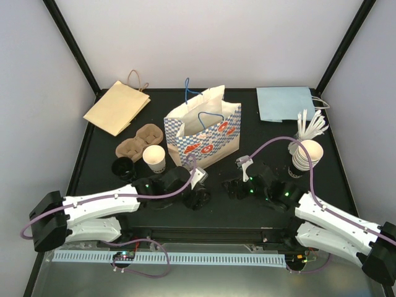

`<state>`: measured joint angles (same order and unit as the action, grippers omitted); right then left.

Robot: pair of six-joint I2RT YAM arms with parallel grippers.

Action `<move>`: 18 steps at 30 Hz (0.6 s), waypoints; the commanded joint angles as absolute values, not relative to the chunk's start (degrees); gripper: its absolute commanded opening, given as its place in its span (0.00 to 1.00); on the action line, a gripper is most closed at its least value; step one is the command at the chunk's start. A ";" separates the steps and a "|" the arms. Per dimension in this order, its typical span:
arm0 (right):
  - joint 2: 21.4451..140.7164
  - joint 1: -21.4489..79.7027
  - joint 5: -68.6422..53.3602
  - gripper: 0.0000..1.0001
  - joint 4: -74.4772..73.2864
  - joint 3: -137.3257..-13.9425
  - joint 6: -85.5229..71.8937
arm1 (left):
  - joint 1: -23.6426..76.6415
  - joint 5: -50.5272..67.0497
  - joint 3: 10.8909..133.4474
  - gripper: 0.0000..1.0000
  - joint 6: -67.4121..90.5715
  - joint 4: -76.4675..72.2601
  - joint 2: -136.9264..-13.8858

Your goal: Pack the takeout coffee

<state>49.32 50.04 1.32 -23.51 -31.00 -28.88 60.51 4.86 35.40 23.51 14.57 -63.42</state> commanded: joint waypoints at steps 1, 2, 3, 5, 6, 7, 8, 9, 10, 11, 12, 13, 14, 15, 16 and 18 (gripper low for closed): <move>48.58 49.75 3.36 0.86 -22.96 -30.64 -30.70 | 62.74 0.81 39.10 0.78 22.63 16.85 -66.03; 48.41 49.81 3.30 0.85 -22.80 -30.47 -30.70 | 63.12 0.49 39.49 0.79 22.75 17.26 -66.49; 48.24 49.82 3.11 0.86 -22.58 -30.23 -30.74 | 63.57 -0.01 39.94 0.80 22.88 18.15 -67.03; 47.98 49.82 2.79 0.86 -21.99 -29.79 -30.83 | 64.40 -1.59 40.89 0.82 23.29 20.48 -67.79; 47.84 49.77 2.57 0.86 -21.71 -29.51 -30.77 | 64.57 -2.53 41.31 0.83 23.49 21.61 -67.99; 47.84 49.80 2.41 0.86 -21.45 -29.42 -30.76 | 64.67 -3.11 41.55 0.83 23.49 22.42 -67.98; 47.91 49.80 2.21 0.86 -21.18 -29.32 -30.68 | 64.64 -3.79 41.68 0.83 23.43 23.40 -67.76; 47.98 49.83 2.08 0.85 -21.04 -29.34 -30.63 | 64.62 -4.45 41.74 0.83 23.34 24.26 -67.46; 48.14 49.83 1.80 0.85 -20.89 -29.35 -30.47 | 64.68 -5.03 41.70 0.82 23.23 24.81 -67.03; 48.28 49.78 1.51 0.85 -20.73 -29.43 -30.35 | 64.69 -5.37 41.60 0.82 23.00 25.16 -66.48; 48.44 49.78 1.45 0.85 -20.60 -29.51 -30.19 | 64.69 -5.47 41.37 0.81 22.71 25.28 -66.23; 48.62 49.81 1.41 0.86 -20.53 -29.65 -29.96 | 64.61 -5.11 41.12 0.79 22.41 25.17 -66.21; 48.79 49.75 1.34 0.86 -20.48 -29.77 -29.86 | 64.60 -4.00 40.98 0.78 22.11 24.99 -66.48; 49.00 49.78 1.13 0.86 -20.40 -29.93 -29.56 | 64.59 -3.24 40.92 0.76 22.02 24.90 -66.86; 49.22 49.83 1.06 0.85 -20.39 -30.09 -29.39 | 64.60 -2.61 40.87 0.75 22.06 24.69 -67.35; 49.79 49.81 0.93 0.85 -20.46 -30.54 -29.11 | 64.51 -1.81 40.86 0.74 22.34 24.19 -68.15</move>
